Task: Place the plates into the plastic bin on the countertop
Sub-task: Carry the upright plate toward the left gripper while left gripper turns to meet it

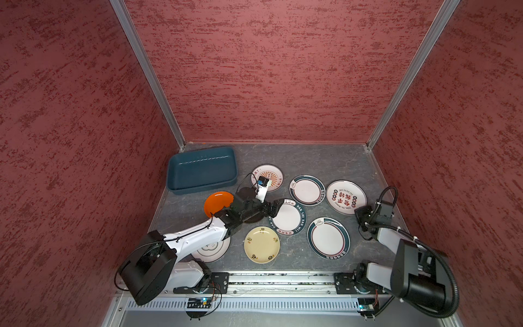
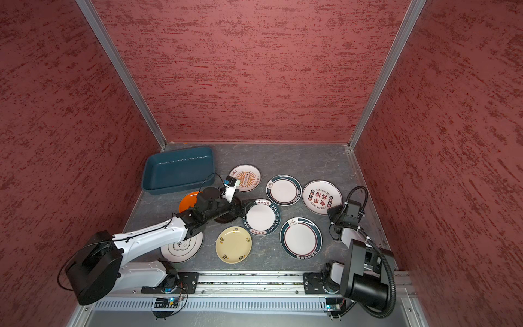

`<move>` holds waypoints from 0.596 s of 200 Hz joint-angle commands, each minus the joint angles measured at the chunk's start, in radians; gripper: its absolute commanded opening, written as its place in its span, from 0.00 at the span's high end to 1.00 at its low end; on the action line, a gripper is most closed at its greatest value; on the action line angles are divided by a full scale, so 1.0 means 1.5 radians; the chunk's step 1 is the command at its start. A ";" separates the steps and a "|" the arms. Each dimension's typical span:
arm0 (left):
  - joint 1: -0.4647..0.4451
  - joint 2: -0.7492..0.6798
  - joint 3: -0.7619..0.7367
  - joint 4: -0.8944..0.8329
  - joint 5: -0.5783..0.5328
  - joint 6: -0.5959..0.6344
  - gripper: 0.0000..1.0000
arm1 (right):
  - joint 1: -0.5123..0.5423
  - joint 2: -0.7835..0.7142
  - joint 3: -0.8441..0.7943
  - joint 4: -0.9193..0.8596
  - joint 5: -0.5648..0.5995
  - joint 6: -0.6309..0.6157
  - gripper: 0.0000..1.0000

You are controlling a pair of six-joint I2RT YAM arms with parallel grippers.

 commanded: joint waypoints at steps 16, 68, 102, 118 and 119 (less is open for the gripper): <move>-0.003 0.000 0.021 -0.010 -0.013 0.014 0.01 | -0.002 -0.010 0.012 -0.061 0.015 -0.008 1.00; -0.004 0.020 0.035 -0.028 -0.024 0.010 0.01 | -0.003 -0.044 0.054 -0.135 0.022 -0.040 1.00; -0.008 0.019 0.041 -0.040 -0.043 0.010 0.01 | -0.004 -0.106 0.060 -0.170 0.051 -0.052 1.00; -0.008 0.025 0.038 -0.033 -0.080 -0.004 0.00 | -0.003 -0.126 0.081 -0.204 0.067 -0.076 1.00; -0.009 0.026 0.038 -0.033 -0.082 -0.005 0.01 | -0.003 -0.127 0.084 -0.206 0.068 -0.079 1.00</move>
